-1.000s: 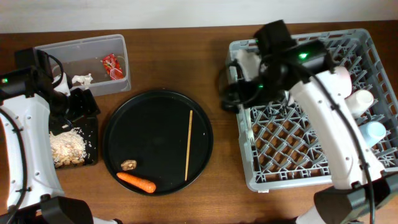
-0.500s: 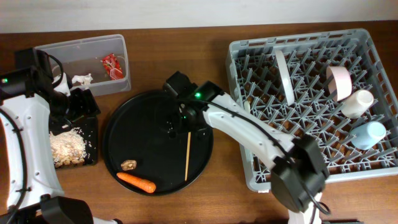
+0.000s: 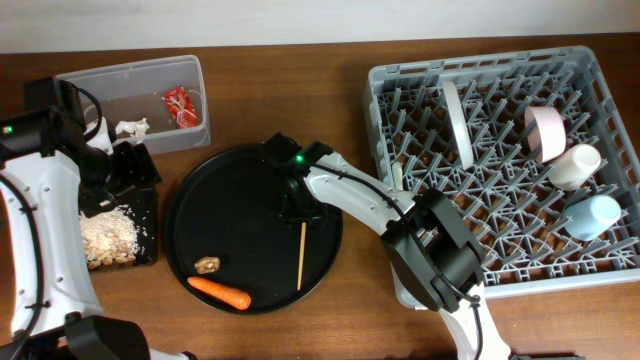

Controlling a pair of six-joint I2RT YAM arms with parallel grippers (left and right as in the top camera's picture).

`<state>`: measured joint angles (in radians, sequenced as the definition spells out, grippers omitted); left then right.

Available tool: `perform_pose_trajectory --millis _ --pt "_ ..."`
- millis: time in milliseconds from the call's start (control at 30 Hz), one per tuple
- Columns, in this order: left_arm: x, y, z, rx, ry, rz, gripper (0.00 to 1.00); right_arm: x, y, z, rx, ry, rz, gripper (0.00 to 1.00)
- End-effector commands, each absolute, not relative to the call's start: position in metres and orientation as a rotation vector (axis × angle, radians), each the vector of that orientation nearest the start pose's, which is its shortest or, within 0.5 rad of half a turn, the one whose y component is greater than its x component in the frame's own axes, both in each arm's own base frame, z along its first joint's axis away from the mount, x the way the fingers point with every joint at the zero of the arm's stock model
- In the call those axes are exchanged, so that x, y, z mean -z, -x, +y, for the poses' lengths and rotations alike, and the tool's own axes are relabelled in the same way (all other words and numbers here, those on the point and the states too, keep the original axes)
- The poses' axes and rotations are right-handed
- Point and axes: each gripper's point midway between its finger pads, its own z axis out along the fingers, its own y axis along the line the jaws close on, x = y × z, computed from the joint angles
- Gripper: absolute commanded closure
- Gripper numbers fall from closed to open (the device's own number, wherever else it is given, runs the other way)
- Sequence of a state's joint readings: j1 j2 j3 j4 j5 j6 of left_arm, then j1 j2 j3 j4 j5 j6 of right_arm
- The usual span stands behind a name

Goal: Sort waste into correct bins and load items into the dishwasher rack
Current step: 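Move the right gripper back to the wooden chopstick on the round tray, then grasp the chopstick and place it upright in the rack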

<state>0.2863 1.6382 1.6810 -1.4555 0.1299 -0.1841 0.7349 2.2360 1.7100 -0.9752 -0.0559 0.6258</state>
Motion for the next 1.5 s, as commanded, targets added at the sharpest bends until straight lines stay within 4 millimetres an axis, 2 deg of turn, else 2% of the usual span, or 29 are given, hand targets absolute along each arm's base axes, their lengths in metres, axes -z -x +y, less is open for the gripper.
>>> perform_pose_trajectory --millis 0,33,100,267,467,533,633,733,800,833,867,900,933,967,1100,1167,1300,1467 --pt "-0.208 -0.312 0.066 0.186 0.666 2.888 0.19 0.006 -0.317 0.301 -0.102 0.114 3.14 0.49" --pt "-0.208 -0.312 0.067 0.186 0.665 2.887 0.19 0.008 -0.316 0.3 -0.093 0.108 3.149 0.57" --pt "-0.208 -0.312 0.067 0.186 0.666 2.888 0.19 0.013 -0.312 0.298 -0.07 0.079 3.171 0.68" --pt "-0.208 -0.312 0.067 0.186 0.665 2.887 0.19 0.017 -0.309 0.295 -0.057 0.067 3.19 0.83" --pt "-0.208 -0.312 0.067 0.186 0.665 2.887 0.19 0.014 -0.308 0.298 -0.079 0.066 3.196 0.9" --pt "-0.208 -0.313 0.067 0.186 0.665 2.887 0.19 0.006 -0.311 0.301 -0.087 0.067 3.195 0.95" --pt "-0.208 -0.313 0.067 0.186 0.665 2.887 0.19 -0.016 -0.319 0.301 -0.094 0.095 3.184 0.96" --pt "-0.208 -0.312 0.067 0.186 0.665 2.887 0.19 -0.055 -0.336 0.296 -0.139 0.134 3.142 0.96" --pt "-0.208 -0.312 0.067 0.186 0.665 2.887 0.19 -0.088 -0.347 0.287 -0.168 0.157 3.107 0.96" --pt "-0.208 -0.312 0.067 0.186 0.665 2.887 0.19 -0.108 -0.354 0.275 -0.163 0.18 3.087 0.96" --pt "-0.208 -0.312 0.067 0.186 0.665 2.887 0.19 -0.126 -0.359 0.256 -0.125 0.184 3.07 0.96" --pt "-0.208 -0.312 0.067 0.186 0.665 2.887 0.19 -0.136 -0.362 0.242 -0.089 0.185 3.063 0.96" --pt "-0.208 -0.312 0.067 0.185 0.665 2.887 0.19 -0.152 -0.363 0.207 -0.013 0.199 3.069 0.96" --pt "-0.208 -0.312 0.067 0.186 0.665 2.887 0.19 -0.156 -0.362 0.191 0.019 0.195 3.083 0.96" --pt "-0.208 -0.313 0.067 0.186 0.665 2.887 0.19 -0.163 -0.362 0.138 0.077 0.181 3.148 0.96" --pt "-0.208 -0.313 0.067 0.186 0.665 2.887 0.19 -0.162 -0.364 0.12 0.075 0.142 3.173 0.96" --pt "-0.208 -0.312 0.067 0.186 0.665 2.887 0.19 -0.152 -0.363 0.102 0.082 0.109 3.209 0.96" --pt "-0.208 -0.312 0.066 0.186 0.665 2.889 0.19 -0.127 -0.362 0.096 0.137 0.124 3.229 0.96"
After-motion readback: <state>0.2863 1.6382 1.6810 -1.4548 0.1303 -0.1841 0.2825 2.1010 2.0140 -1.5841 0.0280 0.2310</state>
